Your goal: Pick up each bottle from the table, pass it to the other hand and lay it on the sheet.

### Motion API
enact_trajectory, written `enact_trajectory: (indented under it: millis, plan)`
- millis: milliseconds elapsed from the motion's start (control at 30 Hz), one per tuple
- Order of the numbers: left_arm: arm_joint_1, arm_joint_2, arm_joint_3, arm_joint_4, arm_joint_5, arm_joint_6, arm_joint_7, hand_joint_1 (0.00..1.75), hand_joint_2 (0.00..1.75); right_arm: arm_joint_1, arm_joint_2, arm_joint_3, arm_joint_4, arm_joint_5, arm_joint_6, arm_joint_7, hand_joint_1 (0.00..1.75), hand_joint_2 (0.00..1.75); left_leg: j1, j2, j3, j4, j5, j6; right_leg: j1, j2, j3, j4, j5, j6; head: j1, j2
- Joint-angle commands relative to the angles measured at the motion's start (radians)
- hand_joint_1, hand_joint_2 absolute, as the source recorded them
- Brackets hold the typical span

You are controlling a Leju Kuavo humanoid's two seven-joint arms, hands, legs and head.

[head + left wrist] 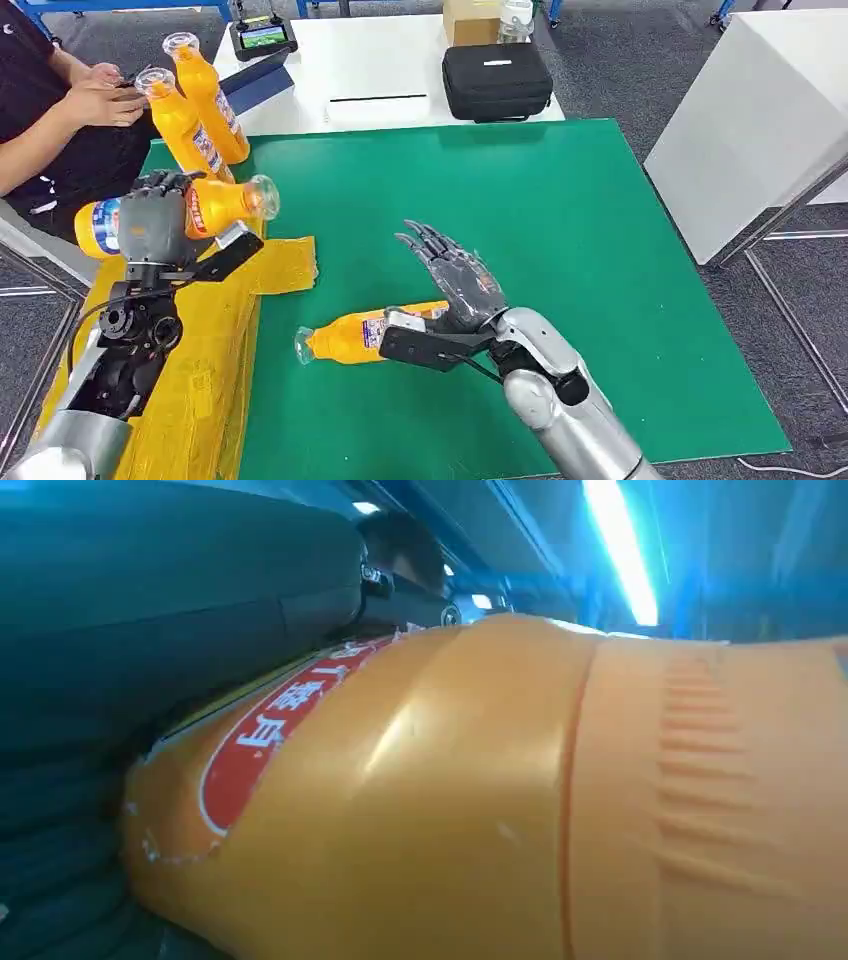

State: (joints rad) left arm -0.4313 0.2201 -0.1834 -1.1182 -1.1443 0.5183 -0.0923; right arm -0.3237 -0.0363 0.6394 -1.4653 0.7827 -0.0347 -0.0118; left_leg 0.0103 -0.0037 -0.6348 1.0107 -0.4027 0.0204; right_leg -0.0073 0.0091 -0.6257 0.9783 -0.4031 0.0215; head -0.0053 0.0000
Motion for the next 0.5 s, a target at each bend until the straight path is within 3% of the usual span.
enact_trajectory:
  millis: [33,100,467,500]
  plan:
    - [-0.002,0.037,-0.142,0.228,-0.066,-0.091,0.012,1.75,1.75,0.028,-0.166,0.09,0.017,-0.035,0.046,-0.023,0.0,1.75,0.0,-0.002,0.005,-0.001,-0.001,0.0,0.0,-0.003,0.006,-0.002,-0.001,0.0,0.0,0.0]
    - [-0.007,0.032,-0.174,0.268,-0.054,-0.124,-0.014,1.75,1.75,0.03,-0.187,0.102,0.033,-0.038,0.051,-0.025,0.0,1.75,0.0,-0.002,0.009,-0.002,-0.002,0.0,0.0,-0.003,0.011,-0.003,-0.003,0.0,0.0,0.0]
    - [-0.072,0.012,-0.249,0.381,-0.022,-0.227,-0.051,1.75,1.75,0.003,-0.2,0.125,0.078,-0.047,0.092,-0.004,0.0,1.75,0.0,-0.002,0.002,0.0,0.0,0.0,0.0,-0.003,0.003,-0.001,-0.001,0.0,0.0,0.0]
    - [-0.08,0.007,-0.259,0.396,-0.015,-0.237,-0.063,0.33,1.75,-0.003,-0.197,0.128,0.094,-0.047,0.097,-0.002,0.0,1.75,0.0,-0.002,0.004,0.0,-0.001,0.0,0.0,-0.003,0.005,-0.001,-0.001,0.0,0.0,0.0]
